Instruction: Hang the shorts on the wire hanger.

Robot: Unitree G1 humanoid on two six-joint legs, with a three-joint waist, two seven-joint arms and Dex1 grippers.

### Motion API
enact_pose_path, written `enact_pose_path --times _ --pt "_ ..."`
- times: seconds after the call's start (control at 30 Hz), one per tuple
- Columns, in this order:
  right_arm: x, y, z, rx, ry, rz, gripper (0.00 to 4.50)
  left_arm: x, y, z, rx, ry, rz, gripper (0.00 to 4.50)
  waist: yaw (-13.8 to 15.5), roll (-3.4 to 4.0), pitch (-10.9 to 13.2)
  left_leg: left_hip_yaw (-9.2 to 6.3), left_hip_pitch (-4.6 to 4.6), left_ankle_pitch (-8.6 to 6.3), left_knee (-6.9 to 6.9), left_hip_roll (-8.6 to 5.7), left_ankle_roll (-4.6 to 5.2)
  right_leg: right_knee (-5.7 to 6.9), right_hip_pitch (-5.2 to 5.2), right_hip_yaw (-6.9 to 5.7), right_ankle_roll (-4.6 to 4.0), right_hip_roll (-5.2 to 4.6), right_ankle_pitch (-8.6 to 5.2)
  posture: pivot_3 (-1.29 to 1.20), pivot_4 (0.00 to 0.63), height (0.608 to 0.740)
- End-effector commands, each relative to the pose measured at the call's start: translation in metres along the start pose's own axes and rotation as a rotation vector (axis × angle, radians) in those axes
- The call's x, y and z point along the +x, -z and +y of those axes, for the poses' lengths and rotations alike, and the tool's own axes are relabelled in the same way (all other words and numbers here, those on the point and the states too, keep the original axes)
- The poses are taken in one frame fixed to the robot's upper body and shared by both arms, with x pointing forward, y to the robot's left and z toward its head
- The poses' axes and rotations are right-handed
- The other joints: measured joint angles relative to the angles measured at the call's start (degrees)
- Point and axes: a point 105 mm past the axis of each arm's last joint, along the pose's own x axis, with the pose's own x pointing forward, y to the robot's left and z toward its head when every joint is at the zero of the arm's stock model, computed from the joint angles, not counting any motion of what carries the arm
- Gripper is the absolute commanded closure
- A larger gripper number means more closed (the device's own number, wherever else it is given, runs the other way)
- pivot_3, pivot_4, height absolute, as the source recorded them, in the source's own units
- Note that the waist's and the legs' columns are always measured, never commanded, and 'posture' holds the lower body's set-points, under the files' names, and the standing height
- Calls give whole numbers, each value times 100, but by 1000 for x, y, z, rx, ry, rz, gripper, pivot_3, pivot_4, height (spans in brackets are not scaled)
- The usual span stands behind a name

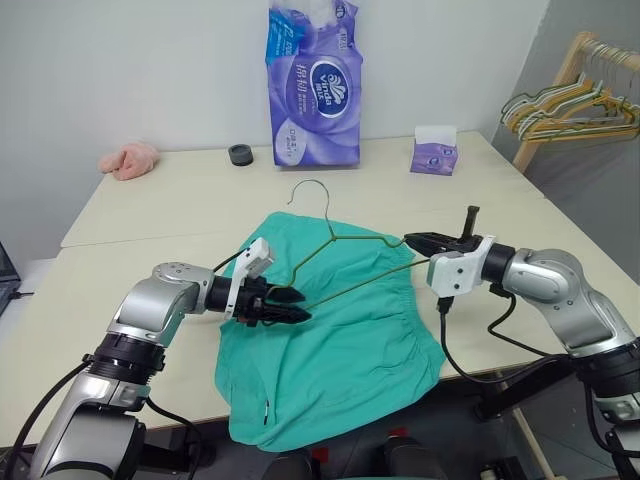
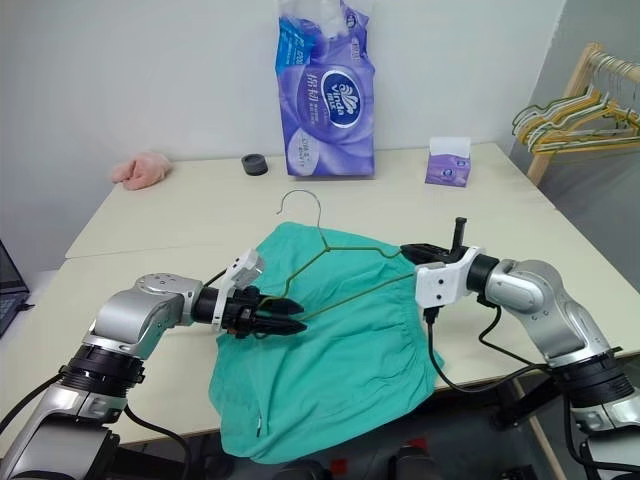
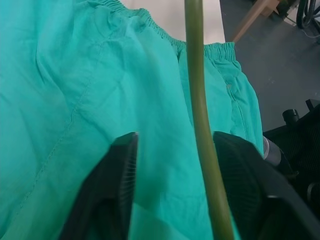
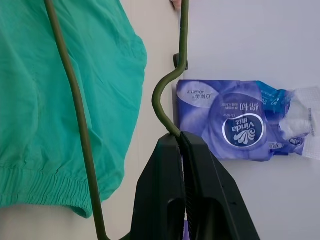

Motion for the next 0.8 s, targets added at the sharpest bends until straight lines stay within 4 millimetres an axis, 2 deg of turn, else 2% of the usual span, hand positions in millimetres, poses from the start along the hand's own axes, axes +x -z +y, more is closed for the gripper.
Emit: enact_pose_path --times 0.03,0.17,0.3,0.43,0.63,0.7,0.8 --pt "0 -18 -17 -36 56 -61 4500 1 -6 -4 30 17 -11 3316 0 0 0 0 0 0 0 0 0 0 0 0 0 0 0 -64 39 740" --pt "1 -25 -9 -28 9 -91 4500 3 -5 -6 32 20 -13 4494 3 0 0 0 -1 0 0 0 0 0 0 0 0 0 0 -63 41 740" --pt "-1 -29 1 -30 -44 -110 4500 3 -4 -6 36 13 -15 4494 2 0 0 0 1 -1 0 1 1 1 0 0 0 0 0 -61 42 740" --pt "-7 -35 10 114 -89 -140 3502 5 -5 5 58 -70 -7 4500 7 0 0 0 1 -1 0 1 2 0 0 0 0 0 0 -61 40 740" --pt "-23 -32 27 211 -223 -78 1531 8 -9 11 113 -127 14 4500 18 -2 0 -1 0 -3 4 0 4 0 1 0 4 -1 2 -65 41 740" --pt "-29 -28 25 342 -225 -33 896 8 -11 11 190 -142 48 4500 18 -2 0 -1 0 -3 4 1 5 -1 1 -2 4 -1 2 -65 41 740" --pt "-38 -28 9 565 -175 3 896 3 -10 9 396 -154 168 4500 27 -3 2 -2 -1 -3 3 2 4 0 1 -1 4 -2 2 -72 46 740"
